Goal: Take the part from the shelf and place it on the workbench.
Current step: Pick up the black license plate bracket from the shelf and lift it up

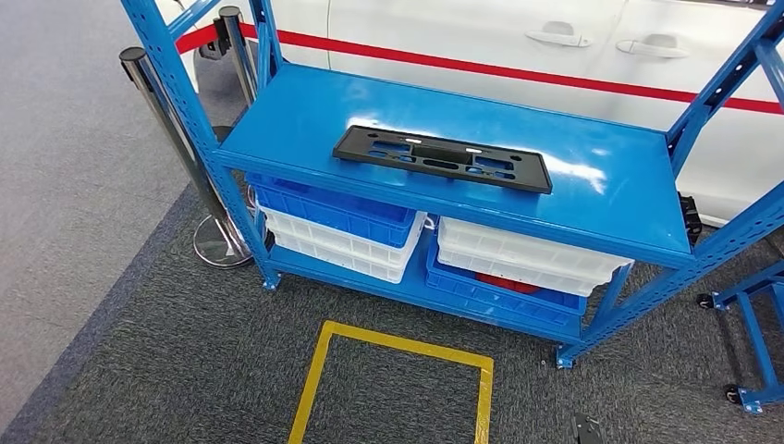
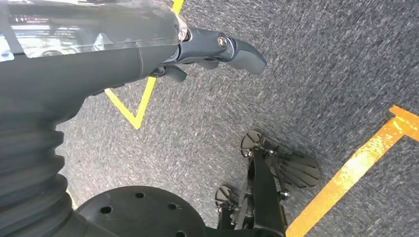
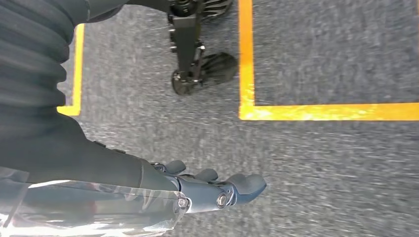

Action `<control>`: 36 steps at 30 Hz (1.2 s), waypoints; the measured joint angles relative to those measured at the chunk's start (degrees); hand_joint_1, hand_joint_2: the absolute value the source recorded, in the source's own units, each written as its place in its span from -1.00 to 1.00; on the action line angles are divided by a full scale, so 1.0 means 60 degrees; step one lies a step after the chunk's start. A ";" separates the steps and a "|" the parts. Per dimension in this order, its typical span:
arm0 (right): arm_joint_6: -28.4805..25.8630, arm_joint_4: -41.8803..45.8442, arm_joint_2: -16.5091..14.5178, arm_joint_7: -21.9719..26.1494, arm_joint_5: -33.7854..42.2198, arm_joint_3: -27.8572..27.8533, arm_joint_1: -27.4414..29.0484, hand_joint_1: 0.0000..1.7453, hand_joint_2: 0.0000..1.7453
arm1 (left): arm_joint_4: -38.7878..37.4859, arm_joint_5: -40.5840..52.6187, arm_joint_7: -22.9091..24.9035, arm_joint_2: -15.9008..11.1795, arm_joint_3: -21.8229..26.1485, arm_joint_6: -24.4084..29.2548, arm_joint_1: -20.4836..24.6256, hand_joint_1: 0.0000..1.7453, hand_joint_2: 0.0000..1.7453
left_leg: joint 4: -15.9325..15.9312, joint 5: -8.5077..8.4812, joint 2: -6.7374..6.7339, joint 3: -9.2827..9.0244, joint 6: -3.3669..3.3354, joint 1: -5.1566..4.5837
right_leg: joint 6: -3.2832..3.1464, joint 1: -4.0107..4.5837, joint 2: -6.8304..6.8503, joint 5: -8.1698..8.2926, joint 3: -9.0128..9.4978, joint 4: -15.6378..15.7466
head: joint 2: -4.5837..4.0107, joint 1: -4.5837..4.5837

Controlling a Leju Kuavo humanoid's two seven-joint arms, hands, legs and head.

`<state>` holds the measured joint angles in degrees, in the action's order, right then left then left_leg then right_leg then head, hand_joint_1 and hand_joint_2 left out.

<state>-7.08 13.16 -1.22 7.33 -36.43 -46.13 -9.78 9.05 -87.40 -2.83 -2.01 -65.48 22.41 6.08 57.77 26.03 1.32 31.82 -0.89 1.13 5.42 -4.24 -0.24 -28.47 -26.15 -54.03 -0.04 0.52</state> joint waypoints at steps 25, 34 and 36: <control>0.1121 0.0056 -0.0096 0.2819 0.1005 -0.0278 -0.0485 -1.00 1.00 | -0.0011 0.0152 0.0122 0.0074 -0.0407 -0.0067 0.0037 -1.00 1.00 | 0.0002 -0.0001 -0.0001 -0.0009 0.0000 -0.0001 | 0.0000 0.0000 -0.0005 0.0002 0.0010 0.0000 | 0.0000 -0.0002; 0.1582 0.0284 -0.0202 0.3795 0.1439 -0.0272 -0.0746 -1.00 1.00 | -0.0011 0.0138 0.0129 0.0134 -0.0523 -0.0066 0.0046 -1.00 1.00 | 0.0002 -0.0001 -0.0001 -0.0007 0.0000 -0.0001 | 0.0000 0.0000 -0.0005 0.0002 0.0016 -0.0001 | 0.0000 0.0000; 0.1605 0.0376 -0.0251 0.4109 0.1514 -0.0252 -0.0806 -1.00 1.00 | -0.0011 0.0135 0.0149 0.0147 -0.0548 -0.0064 0.0050 -1.00 1.00 | 0.0002 -0.0001 -0.0001 -0.0007 0.0000 -0.0001 | 0.0000 0.0000 -0.0005 0.0002 0.0017 -0.0001 | 0.0000 -0.0001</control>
<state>2.55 15.42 -2.73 31.98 -27.35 -47.65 -14.61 8.98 -86.59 -1.93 -1.13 -68.77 22.03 6.38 57.78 26.02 1.31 31.78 -0.88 1.13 5.42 -4.24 -0.27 -28.46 -26.04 -54.03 -0.04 0.51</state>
